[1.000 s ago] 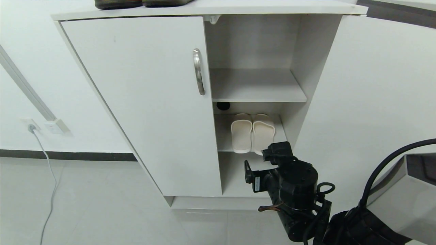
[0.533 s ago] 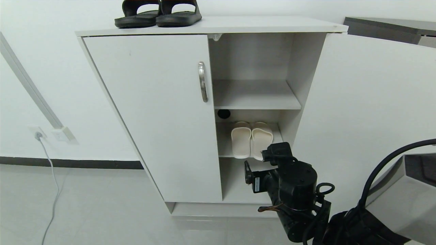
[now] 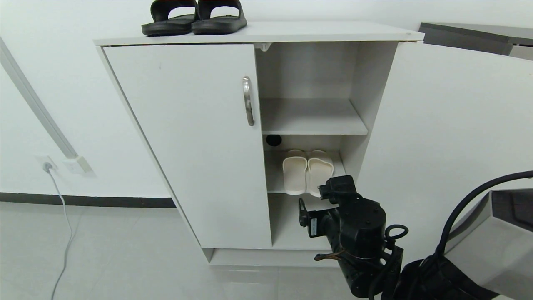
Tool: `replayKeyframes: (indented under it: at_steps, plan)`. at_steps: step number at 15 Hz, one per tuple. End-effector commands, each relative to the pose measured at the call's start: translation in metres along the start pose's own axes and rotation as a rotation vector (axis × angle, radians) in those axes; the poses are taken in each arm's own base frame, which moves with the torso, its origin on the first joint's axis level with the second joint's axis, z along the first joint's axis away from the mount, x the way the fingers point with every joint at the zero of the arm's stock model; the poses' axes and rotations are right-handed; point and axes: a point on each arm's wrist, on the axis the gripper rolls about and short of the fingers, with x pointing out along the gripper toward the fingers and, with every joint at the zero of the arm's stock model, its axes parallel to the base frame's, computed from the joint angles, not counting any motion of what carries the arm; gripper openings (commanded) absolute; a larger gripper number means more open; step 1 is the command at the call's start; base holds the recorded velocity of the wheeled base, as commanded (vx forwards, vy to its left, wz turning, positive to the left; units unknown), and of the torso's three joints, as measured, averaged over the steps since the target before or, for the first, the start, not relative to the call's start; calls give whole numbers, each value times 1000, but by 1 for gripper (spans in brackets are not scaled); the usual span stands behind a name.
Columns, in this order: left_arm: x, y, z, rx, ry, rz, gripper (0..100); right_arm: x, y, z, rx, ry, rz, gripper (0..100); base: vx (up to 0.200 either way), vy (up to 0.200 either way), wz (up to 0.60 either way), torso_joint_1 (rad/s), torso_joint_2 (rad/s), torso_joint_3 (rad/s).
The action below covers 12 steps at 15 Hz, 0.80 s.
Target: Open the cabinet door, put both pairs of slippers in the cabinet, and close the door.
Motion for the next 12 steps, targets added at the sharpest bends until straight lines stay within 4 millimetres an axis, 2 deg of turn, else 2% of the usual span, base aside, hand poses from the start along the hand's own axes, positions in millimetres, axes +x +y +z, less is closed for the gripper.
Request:
replayKeyframes:
  at_steps: [1,12]
  plan:
    - [0,0,0,0,1,0,0,0,0,-1,-2,3,-1,100,0,200,0,-7,7,7]
    - [0,0,0,-2,1,0,0,1,3,-5,5,-11,3,100,0,200,0,4,-1,1]
